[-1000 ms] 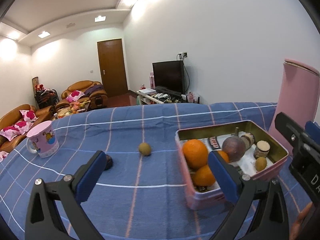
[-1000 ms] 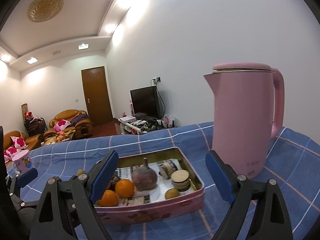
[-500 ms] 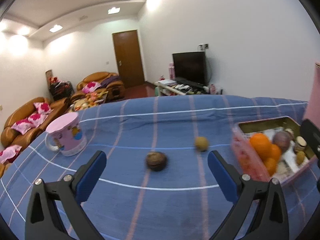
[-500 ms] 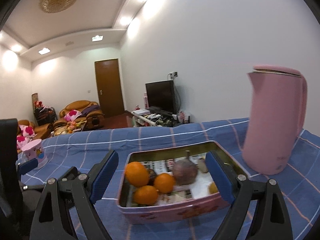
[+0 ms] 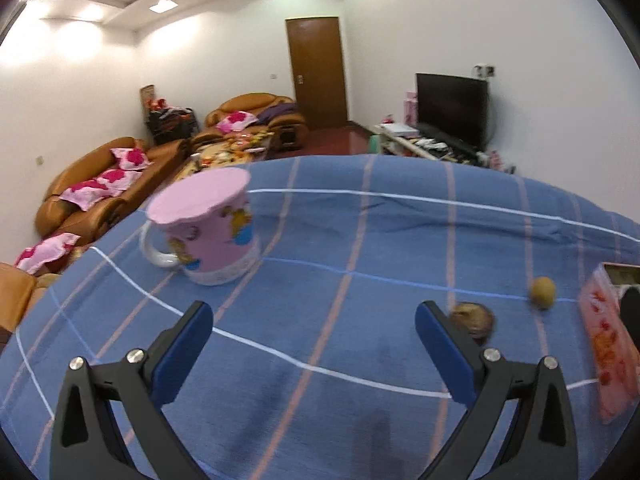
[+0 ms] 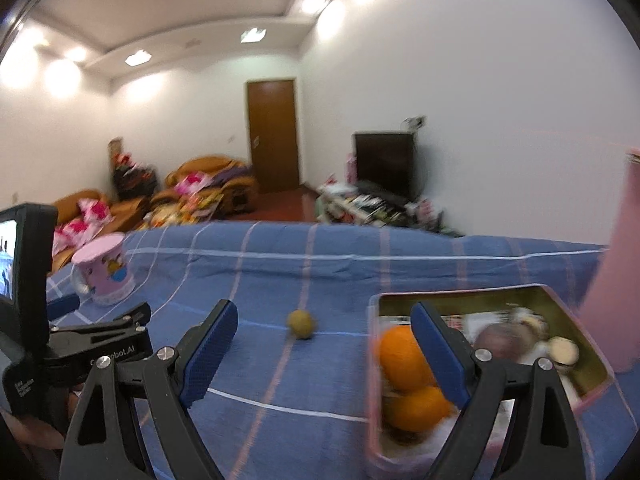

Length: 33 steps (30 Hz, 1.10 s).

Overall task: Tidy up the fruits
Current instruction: 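Withdraw both tools from the tin box toward the remaining items on the cover, then grasp the small yellow-brown fruit with the right tool while the left tool grasps the brown round pastry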

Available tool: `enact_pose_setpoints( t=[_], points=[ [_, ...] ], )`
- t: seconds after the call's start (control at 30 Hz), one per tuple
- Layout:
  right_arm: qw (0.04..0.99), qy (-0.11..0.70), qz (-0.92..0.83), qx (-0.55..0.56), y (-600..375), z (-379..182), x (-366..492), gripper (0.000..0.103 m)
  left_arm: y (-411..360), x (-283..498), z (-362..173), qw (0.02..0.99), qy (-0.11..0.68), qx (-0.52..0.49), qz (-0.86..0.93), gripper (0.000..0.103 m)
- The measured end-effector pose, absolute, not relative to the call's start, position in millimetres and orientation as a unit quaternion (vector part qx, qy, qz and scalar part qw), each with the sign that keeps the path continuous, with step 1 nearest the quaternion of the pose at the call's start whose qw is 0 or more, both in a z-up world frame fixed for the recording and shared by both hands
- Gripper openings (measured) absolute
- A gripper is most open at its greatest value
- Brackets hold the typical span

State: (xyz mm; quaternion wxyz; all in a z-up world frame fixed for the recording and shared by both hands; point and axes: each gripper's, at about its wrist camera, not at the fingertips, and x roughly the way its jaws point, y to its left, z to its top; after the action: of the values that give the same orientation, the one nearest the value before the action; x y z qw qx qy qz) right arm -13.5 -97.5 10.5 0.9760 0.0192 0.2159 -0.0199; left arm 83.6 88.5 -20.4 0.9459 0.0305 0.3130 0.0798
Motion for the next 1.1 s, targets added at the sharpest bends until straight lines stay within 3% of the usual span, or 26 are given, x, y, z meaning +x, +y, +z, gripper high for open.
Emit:
enact_pose_setpoints(
  t=[0.07, 0.3, 0.4, 0.97, 1.03, 1.1],
  points=[
    [0.971, 0.24, -0.008, 0.015, -90, 6, 4, 0.063, 92, 85, -20, 0.945, 0.31, 0.039, 0.092, 0.103],
    [0.946, 0.325, 0.009, 0.012, -76, -15, 62, 0.057, 103, 91, -23, 0.941, 0.317, 0.041, 0.107, 0.103],
    [0.93, 0.368, 0.013, -0.005, -68, -27, 85, 0.04, 105, 93, -25, 0.938, 0.327, 0.033, 0.109, 0.103],
    [0.906, 0.412, -0.053, -0.083, -71, -34, 114, 0.038, 109, 93, -23, 0.939, 0.33, 0.016, 0.098, 0.103],
    [0.9, 0.426, -0.043, -0.083, -68, -39, 117, 0.029, 109, 93, -23, 0.938, 0.331, 0.014, 0.098, 0.103],
    [0.901, 0.428, -0.04, -0.066, -72, -37, 117, 0.028, 109, 92, -24, 0.938, 0.332, 0.011, 0.096, 0.103]
  ],
)
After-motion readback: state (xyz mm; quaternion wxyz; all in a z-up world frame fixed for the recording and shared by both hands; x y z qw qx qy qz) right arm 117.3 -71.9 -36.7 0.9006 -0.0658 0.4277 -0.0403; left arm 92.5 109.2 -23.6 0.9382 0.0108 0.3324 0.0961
